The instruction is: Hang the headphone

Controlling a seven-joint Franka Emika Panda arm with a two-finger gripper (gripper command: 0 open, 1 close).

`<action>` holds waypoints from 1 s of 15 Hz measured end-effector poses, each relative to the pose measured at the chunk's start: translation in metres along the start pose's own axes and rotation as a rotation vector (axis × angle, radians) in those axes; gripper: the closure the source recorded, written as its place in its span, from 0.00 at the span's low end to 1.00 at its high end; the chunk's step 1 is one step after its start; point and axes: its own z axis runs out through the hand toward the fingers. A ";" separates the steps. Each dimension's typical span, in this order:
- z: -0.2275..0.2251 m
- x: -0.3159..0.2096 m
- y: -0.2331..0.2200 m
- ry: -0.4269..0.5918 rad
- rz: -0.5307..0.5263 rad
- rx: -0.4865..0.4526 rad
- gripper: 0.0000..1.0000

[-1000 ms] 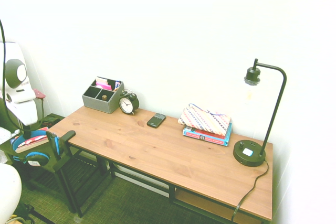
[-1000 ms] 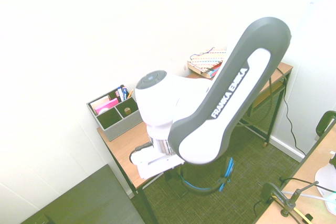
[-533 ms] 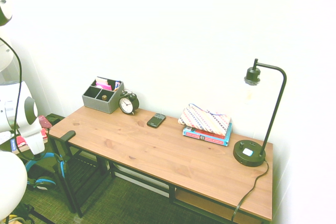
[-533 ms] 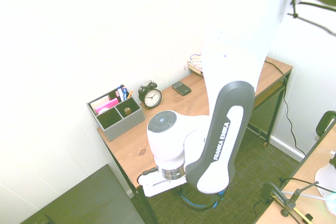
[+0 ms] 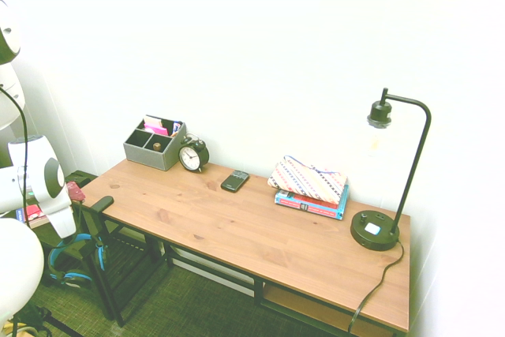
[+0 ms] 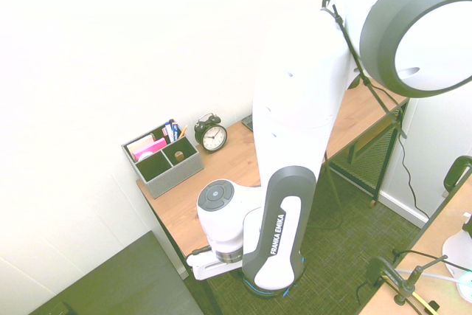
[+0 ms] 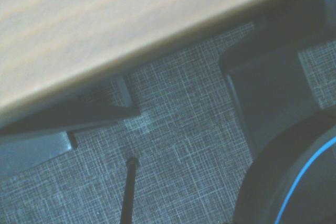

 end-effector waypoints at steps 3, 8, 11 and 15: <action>0.005 0.005 0.000 0.005 0.010 -0.007 0.00; -0.009 0.010 -0.008 0.003 -0.008 0.011 0.00; -0.067 0.025 -0.012 0.013 -0.138 0.019 0.00; -0.152 0.075 -0.004 0.025 -0.360 -0.035 0.00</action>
